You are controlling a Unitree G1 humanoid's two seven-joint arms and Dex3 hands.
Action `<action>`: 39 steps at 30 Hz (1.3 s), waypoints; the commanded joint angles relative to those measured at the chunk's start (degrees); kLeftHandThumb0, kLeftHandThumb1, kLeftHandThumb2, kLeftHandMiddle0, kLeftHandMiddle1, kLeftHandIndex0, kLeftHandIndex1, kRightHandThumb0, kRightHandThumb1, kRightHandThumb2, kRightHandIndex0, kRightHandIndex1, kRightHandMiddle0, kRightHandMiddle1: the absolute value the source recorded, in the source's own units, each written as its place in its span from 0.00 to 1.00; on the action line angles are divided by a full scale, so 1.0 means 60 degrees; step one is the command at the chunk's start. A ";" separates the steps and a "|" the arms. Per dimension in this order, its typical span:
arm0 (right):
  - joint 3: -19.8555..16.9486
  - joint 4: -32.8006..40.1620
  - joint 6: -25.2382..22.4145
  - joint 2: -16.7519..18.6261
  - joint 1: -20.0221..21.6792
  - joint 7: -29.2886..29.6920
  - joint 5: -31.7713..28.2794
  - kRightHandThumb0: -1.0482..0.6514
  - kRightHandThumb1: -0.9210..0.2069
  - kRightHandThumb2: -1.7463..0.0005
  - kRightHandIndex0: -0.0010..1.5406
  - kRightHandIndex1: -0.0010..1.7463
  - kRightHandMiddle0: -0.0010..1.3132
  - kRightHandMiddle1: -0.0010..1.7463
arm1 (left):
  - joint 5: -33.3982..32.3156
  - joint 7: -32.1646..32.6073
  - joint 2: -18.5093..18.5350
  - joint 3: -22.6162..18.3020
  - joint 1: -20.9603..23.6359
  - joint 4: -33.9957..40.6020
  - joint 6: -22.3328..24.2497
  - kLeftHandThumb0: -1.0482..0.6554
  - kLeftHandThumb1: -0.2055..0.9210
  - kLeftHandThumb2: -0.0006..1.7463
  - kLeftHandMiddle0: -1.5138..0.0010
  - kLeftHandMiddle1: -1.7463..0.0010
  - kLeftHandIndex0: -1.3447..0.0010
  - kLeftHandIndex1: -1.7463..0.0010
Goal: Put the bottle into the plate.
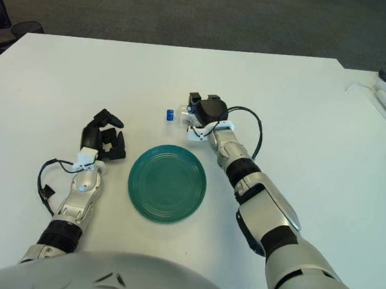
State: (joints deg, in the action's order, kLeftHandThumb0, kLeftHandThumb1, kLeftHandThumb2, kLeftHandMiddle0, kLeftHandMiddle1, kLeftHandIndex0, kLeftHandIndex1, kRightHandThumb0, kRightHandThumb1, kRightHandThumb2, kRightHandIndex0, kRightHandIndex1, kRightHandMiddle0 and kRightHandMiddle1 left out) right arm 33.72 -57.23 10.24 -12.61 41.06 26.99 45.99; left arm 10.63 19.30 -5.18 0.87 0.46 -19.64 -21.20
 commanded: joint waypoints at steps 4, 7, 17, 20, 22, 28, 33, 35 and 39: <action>-0.0201 -0.0757 0.0725 0.0129 -0.0153 0.0569 -0.0314 0.62 0.90 0.00 0.62 0.93 0.53 1.00 | -0.0097 -0.0250 -0.0033 0.0078 -0.0350 -0.0215 0.0525 0.28 0.25 0.92 0.14 0.00 0.40 0.00; -0.0195 -0.0913 0.0845 0.0117 -0.0123 0.0714 -0.0301 0.62 0.90 0.00 0.61 0.94 0.53 1.00 | -0.0115 -0.0262 -0.0027 0.0079 -0.0346 -0.0227 0.0512 0.28 0.26 0.92 0.14 0.00 0.40 0.00; -0.0133 -0.1242 0.1094 0.0092 -0.0111 0.1049 -0.0297 0.62 0.89 0.00 0.60 0.96 0.52 1.00 | -0.0109 -0.0290 0.0015 0.0100 -0.0354 -0.0239 0.0499 0.28 0.26 0.92 0.14 0.00 0.40 0.00; -0.0123 -0.1319 0.1129 0.0089 -0.0102 0.1074 -0.0302 0.62 0.89 0.00 0.60 0.96 0.52 1.00 | -0.0092 -0.0280 -0.0003 0.0112 -0.0372 -0.0202 0.0557 0.28 0.26 0.92 0.14 0.00 0.40 0.00; -0.0116 -0.1369 0.1116 0.0110 -0.0079 0.1058 -0.0306 0.62 0.89 0.00 0.60 0.96 0.52 1.00 | -0.0081 -0.0232 -0.0018 0.0094 -0.0365 -0.0196 0.0585 0.28 0.26 0.92 0.15 0.00 0.40 0.00; -0.0113 -0.1466 0.1125 0.0114 -0.0058 0.1067 -0.0318 0.62 0.89 0.00 0.60 0.96 0.52 1.00 | -0.0039 -0.0130 -0.0057 0.0082 -0.0362 -0.0167 0.0637 0.28 0.26 0.92 0.15 0.00 0.40 0.00; -0.0178 -0.1473 0.1207 0.0068 -0.0061 0.1331 -0.0358 0.62 0.89 0.00 0.60 0.96 0.52 1.00 | -0.0022 -0.0160 -0.0018 0.0093 -0.0352 -0.0144 0.0728 0.28 0.26 0.92 0.15 0.00 0.40 0.00; -0.0219 -0.1406 0.1253 0.0004 -0.0023 0.1497 -0.0369 0.62 0.89 0.00 0.60 0.96 0.52 1.00 | -0.0001 -0.0142 -0.0015 0.0097 -0.0352 -0.0128 0.0771 0.28 0.26 0.92 0.15 0.00 0.40 0.00; -0.0352 -0.0944 0.1228 -0.0183 0.0099 0.1621 -0.0402 0.62 0.89 0.00 0.61 0.95 0.52 1.00 | 0.0002 -0.0148 -0.0022 0.0110 -0.0369 -0.0089 0.0797 0.28 0.26 0.92 0.15 0.00 0.40 0.00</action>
State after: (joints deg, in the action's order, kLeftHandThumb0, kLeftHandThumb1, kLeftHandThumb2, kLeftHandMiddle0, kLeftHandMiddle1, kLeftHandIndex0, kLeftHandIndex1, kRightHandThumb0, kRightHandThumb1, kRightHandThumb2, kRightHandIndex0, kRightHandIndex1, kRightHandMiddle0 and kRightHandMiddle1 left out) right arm 32.41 -64.21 18.04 -12.44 41.98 36.18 43.98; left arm 9.92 18.72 -5.26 1.00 0.09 -18.31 -19.43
